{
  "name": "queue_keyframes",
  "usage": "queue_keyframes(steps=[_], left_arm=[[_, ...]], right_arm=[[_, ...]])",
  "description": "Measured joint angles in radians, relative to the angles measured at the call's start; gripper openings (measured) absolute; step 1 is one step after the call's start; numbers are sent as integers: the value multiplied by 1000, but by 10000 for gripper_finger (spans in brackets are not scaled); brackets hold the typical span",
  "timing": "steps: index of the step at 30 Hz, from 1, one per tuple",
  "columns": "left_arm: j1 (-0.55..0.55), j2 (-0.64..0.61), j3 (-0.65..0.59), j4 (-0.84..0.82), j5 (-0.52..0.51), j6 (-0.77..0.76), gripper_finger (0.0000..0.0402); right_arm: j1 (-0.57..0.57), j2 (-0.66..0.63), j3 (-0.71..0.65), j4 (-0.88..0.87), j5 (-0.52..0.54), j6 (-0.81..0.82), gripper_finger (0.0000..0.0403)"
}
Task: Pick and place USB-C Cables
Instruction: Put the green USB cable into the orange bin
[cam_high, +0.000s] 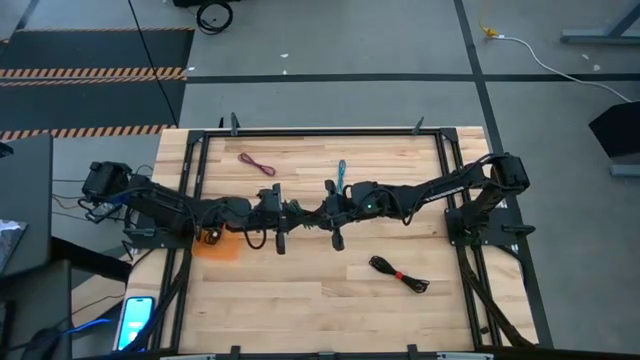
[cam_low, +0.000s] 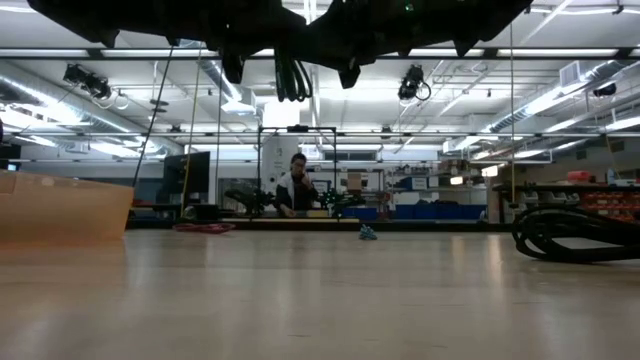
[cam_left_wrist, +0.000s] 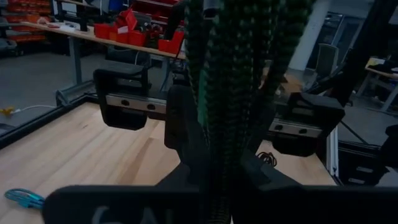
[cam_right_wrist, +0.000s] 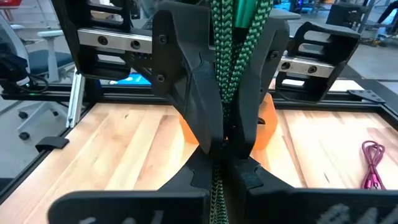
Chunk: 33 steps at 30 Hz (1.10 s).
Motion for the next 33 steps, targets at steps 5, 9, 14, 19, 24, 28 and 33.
queue_keyframes(steps=[5, 9, 14, 19, 24, 28, 33], left_arm=[[0, 0, 0, 3, 0, -1, 30], [2, -2, 0, 9, -7, 0, 30], [2, -37, -1, -12, -7, 1, 30], [1, -103, -1, -122, -33, 1, 30], [0, -205, -1, -369, -75, -63, 30], [-14, -310, -1, -570, -109, -156, 31], [-24, -469, -1, -877, -125, -372, 31]], right_arm=[[-2, 0, 0, 3, 0, -1, 46], [-6, 0, 0, 6, 0, -5, 76], [-6, 0, 0, 16, -4, -9, 122], [-7, 0, 0, 5, 40, -2, 180], [-17, -21, 0, -103, 184, -1, 227], [-21, -47, -1, -208, 314, 1, 250], [-23, -93, -1, -350, 364, 1, 261]])
